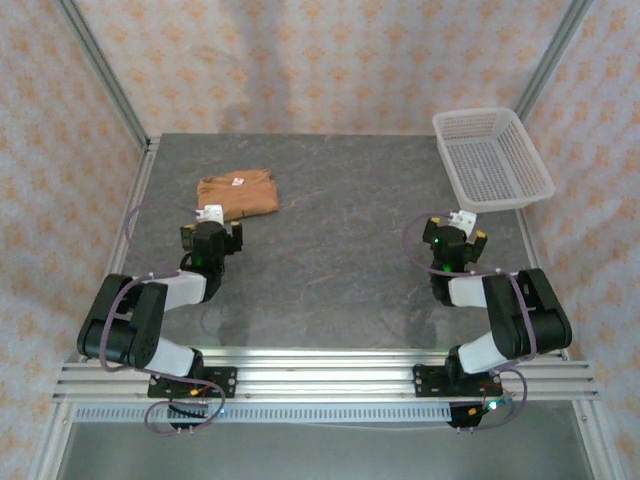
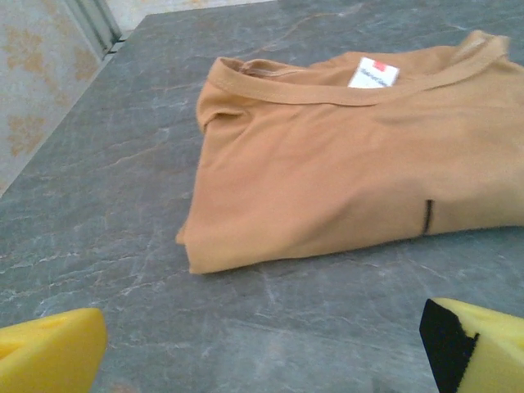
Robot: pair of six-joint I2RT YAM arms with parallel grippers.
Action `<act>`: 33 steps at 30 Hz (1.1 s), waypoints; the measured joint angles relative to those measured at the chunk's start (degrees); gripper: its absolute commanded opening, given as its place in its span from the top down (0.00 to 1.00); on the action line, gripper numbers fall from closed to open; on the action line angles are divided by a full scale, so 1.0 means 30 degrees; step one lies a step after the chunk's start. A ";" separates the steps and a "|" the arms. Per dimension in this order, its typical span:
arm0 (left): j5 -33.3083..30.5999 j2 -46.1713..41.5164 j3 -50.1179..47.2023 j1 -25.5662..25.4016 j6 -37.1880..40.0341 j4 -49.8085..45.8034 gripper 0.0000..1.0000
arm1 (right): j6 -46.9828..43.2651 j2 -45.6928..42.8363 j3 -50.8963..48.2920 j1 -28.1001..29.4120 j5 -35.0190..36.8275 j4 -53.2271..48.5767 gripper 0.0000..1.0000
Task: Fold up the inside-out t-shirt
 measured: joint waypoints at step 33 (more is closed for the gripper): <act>0.1107 0.0503 -0.0036 0.0685 -0.0350 0.1282 0.00 | 0.0342 0.1311 0.0211 -0.1705 -0.4087 0.0991 0.01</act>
